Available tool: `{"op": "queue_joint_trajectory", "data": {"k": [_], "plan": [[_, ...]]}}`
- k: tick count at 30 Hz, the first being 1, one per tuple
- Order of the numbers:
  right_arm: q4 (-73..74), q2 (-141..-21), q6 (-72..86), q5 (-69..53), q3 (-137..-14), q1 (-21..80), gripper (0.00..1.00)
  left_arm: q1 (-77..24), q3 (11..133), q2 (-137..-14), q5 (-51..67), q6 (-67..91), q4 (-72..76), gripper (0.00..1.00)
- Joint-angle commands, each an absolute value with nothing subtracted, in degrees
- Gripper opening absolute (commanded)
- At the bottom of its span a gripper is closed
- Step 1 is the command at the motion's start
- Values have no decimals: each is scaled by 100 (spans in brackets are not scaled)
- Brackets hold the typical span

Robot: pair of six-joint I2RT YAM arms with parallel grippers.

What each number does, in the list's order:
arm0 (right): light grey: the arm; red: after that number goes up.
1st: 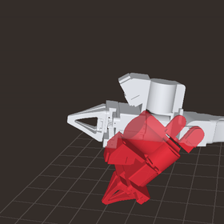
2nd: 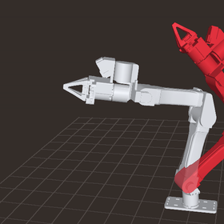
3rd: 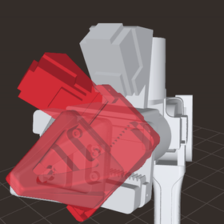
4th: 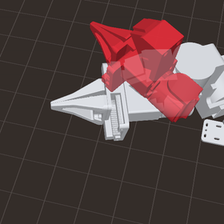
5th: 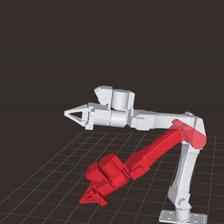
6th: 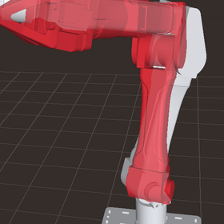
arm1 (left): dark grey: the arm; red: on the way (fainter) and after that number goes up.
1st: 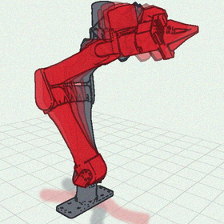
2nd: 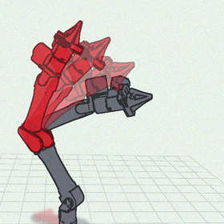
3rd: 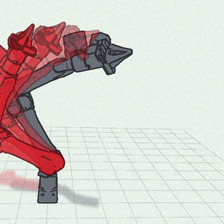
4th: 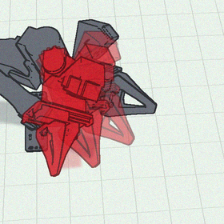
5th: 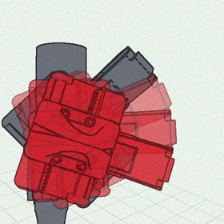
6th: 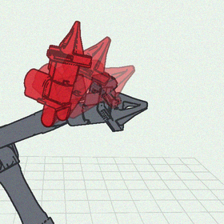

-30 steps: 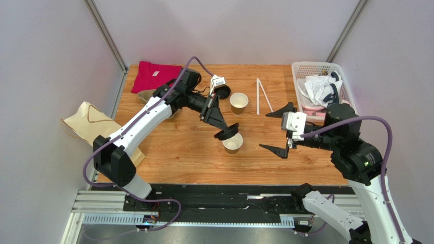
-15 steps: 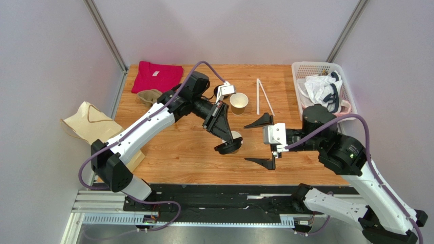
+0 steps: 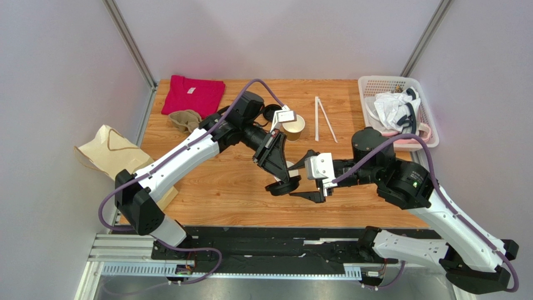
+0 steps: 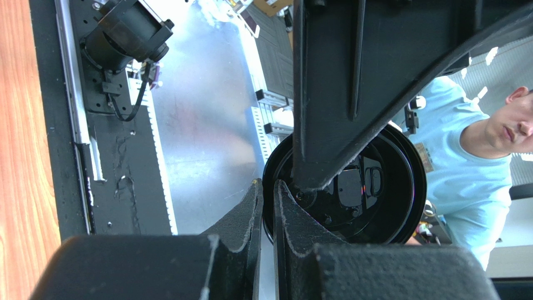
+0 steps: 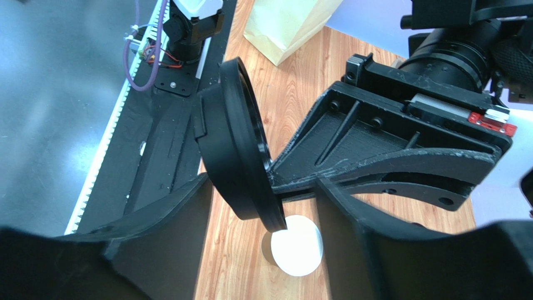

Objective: Pack the takeout coffee

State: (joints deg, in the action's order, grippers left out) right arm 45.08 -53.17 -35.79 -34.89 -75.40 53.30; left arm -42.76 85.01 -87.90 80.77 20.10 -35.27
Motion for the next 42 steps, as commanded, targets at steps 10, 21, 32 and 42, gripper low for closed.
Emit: {"op": "queue_joint_trajectory", "data": {"k": [10, 21, 32, 42], "plan": [[4210, -5449, -3234, -3375, -7761, 5476, 3, -4298, 8209, -8613, 7947, 1951, -3296, 21], [3824, -5291, -1769, -2970, -7541, 5222, 0, -1876, 7812, -7366, 6312, 2505, -2197, 80], [2359, -5686, 2577, -5295, -6540, 3095, 0, -1967, 7894, -5679, 5169, -1193, -3269, 76], [1256, -5783, 3288, -6363, -5678, 2865, 0, -4392, 7673, -5677, 3402, -3382, -3788, 54]]}}
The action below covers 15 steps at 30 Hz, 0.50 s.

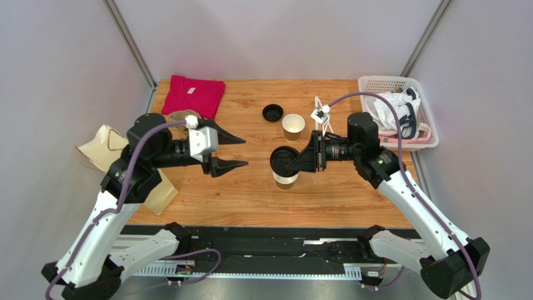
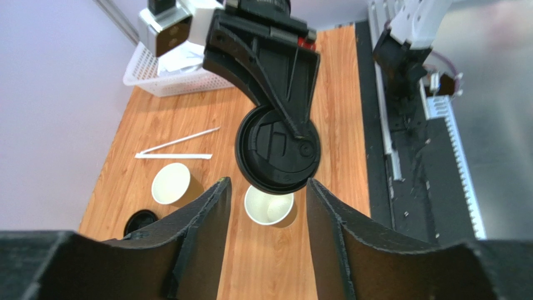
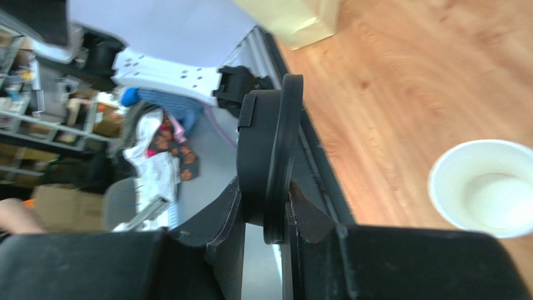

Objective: Pack the takeout coffee

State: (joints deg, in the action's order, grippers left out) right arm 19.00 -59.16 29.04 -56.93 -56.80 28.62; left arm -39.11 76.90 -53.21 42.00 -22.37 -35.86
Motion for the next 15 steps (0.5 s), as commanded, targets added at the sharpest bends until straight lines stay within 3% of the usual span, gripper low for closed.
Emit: {"op": "queue_joint_trajectory", "data": {"k": [1, 4, 15], "plan": [[1318, -5775, 3226, -6372, -5678, 2865, 0, -4464, 7690, -5721, 3358, -3479, -3788, 51], [1485, -5739, 3042, -6381, -5669, 2865, 0, -4824, 7760, -5932, 3129, -3770, -3797, 43], [2083, -5827, 2417, -6135, -5730, 2883, 0, -5510, 8200, -6636, 2260, -3850, -3797, 35]]}}
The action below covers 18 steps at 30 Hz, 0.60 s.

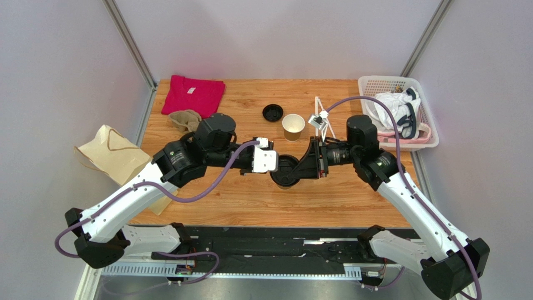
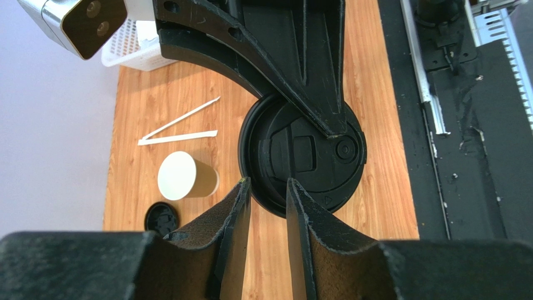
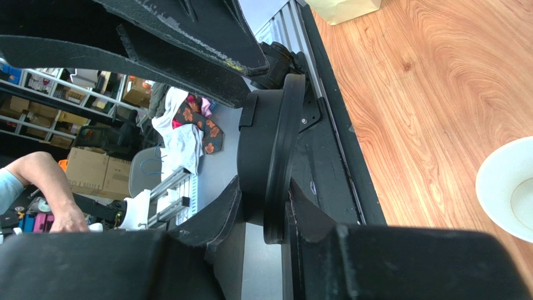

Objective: Pack the takeout coffee

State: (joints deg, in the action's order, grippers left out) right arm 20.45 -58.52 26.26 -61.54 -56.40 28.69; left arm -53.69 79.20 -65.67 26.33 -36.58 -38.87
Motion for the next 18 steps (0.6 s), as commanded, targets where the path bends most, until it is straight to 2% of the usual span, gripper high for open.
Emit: {"op": "queue_joint_trajectory", "data": {"k": [1, 11, 18], "plan": [[2048, -5836, 2434, -6135, -5730, 2883, 0, -5546, 8200, -6644, 2241, -3841, -3797, 35], [2021, -5871, 2408, -6091, -5739, 2883, 0, -5651, 8384, -6987, 2083, -3727, -3797, 33], [2057, -5871, 2303, -6082, -5792, 2883, 0, -5651, 8552, -7172, 2127, -3612, -3920, 26]]}}
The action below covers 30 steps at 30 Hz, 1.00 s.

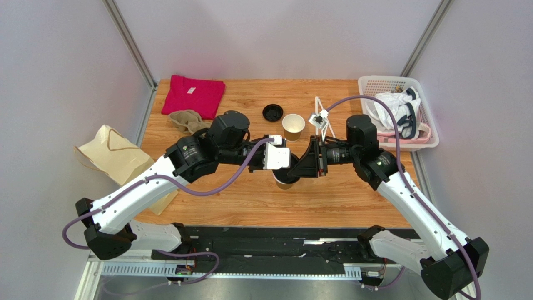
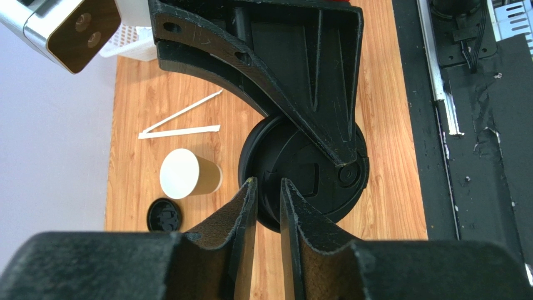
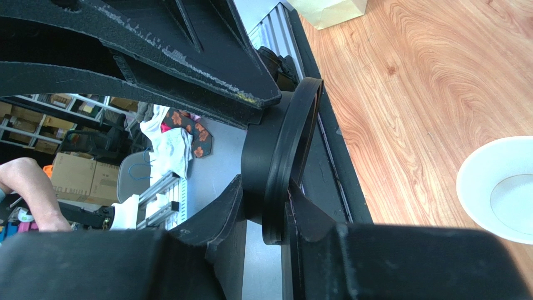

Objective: Pack the takeout coffee

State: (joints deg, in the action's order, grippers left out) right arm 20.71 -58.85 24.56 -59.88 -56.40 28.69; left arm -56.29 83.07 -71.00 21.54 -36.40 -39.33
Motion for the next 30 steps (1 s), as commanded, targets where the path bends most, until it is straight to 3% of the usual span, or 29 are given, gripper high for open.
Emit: {"op": "queue_joint_trajectory", "data": {"k": [1, 5, 11, 17, 19, 20, 23, 28, 30], "plan": [[2074, -5862, 2303, -6091, -5792, 2883, 0, -5660, 8552, -7181, 2136, -3612, -3920, 25], [2074, -5862, 2294, -6100, -5792, 2883, 0, -5660, 8587, -7242, 2197, -3639, -4025, 21], [2030, -5862, 2355, -6100, -5775, 2883, 0, -5651, 8657, -7304, 2180, -3639, -4183, 1], [2092, -5906, 2355, -6012, -5774, 2865, 1, -5660, 8754, -7383, 2040, -3402, -4359, 0], [2171, -5932, 2347, -5950, -5818, 2839, 12, -5660, 8824, -7470, 1969, -3279, -4430, 0], [2206, -5976, 2338, -5933, -5844, 2804, 27, -5660, 8833, -7497, 1882, -3244, -4482, 0], [2434, -6082, 2250, -5880, -6002, 2673, 41, -5651, 8921, -7611, 1741, -3077, -4623, 0], [3014, -6415, 2039, -5766, -6354, 2234, 56, -5651, 9123, -7971, 1451, -2595, -4912, 0], [3172, -6503, 2022, -5818, -6398, 2040, 58, -5643, 9315, -8277, 1415, -2427, -5105, 0]]}}
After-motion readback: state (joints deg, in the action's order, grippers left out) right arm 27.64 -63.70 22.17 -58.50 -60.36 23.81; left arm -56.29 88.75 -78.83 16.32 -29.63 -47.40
